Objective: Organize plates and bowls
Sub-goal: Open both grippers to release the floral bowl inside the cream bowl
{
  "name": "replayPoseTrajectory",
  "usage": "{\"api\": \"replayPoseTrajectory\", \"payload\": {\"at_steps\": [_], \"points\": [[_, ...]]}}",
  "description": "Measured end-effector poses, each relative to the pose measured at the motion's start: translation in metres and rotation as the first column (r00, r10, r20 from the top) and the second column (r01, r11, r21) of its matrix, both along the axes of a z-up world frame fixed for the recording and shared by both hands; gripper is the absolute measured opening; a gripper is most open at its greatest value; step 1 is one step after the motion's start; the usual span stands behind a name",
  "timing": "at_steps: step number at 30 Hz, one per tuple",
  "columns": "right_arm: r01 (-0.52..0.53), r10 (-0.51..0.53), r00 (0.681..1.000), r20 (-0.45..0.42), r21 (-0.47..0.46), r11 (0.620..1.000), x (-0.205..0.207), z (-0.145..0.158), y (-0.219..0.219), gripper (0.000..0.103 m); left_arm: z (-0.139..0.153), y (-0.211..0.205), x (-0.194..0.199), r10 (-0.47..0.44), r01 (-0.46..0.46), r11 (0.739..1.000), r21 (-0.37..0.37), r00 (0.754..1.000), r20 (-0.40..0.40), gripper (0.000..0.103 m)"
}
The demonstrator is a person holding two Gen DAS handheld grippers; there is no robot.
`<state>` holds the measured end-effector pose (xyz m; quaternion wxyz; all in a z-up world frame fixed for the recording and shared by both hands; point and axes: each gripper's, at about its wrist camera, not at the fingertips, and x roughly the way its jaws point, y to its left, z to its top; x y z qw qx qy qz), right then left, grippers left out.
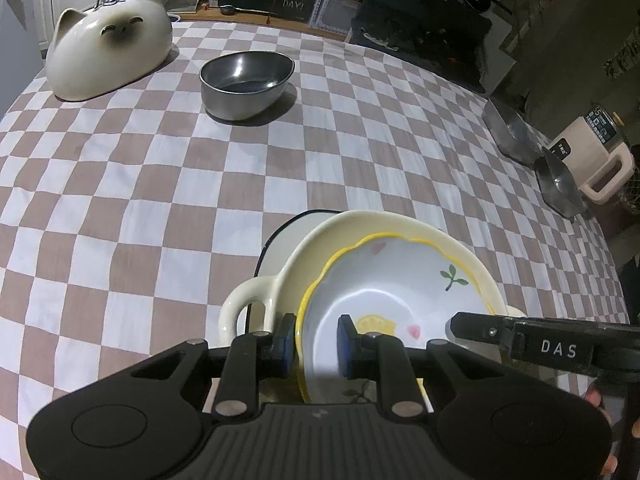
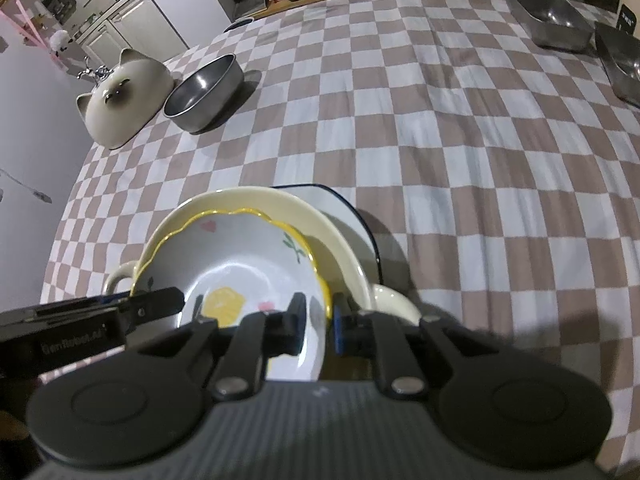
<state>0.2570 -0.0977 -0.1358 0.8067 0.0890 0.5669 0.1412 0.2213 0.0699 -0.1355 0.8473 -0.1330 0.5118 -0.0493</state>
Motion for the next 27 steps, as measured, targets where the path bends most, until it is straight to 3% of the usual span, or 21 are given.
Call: {"api": "replayPoseTrajectory", "payload": {"at_steps": [6,17,22,27], "points": [[0.007,-0.008,1.000,0.019,0.015,1.000,-0.004,0.008,-0.004,0.025,0.001,0.000,-0.002,-0.006,0.006,1.000,0.002,1.000,-0.006,0.022],[-0.014,0.014,1.000,0.010,0.003,1.000,-0.008,0.006,-0.002,0.026,0.003,-0.001,-0.005,-0.009,0.009,1.000,0.014,1.000,-0.022,0.026],[-0.024,0.024,1.000,0.009,0.008,1.000,-0.008,0.007,-0.002,0.031,0.004,0.001,-0.006,-0.010,0.010,1.000,0.009,1.000,-0.025,0.026],[-0.010,0.010,1.000,-0.004,0.049,0.999,-0.011,0.007,-0.012,0.034,0.005,-0.001,-0.008,-0.021,0.021,1.000,-0.007,1.000,-0.019,0.039]]}}
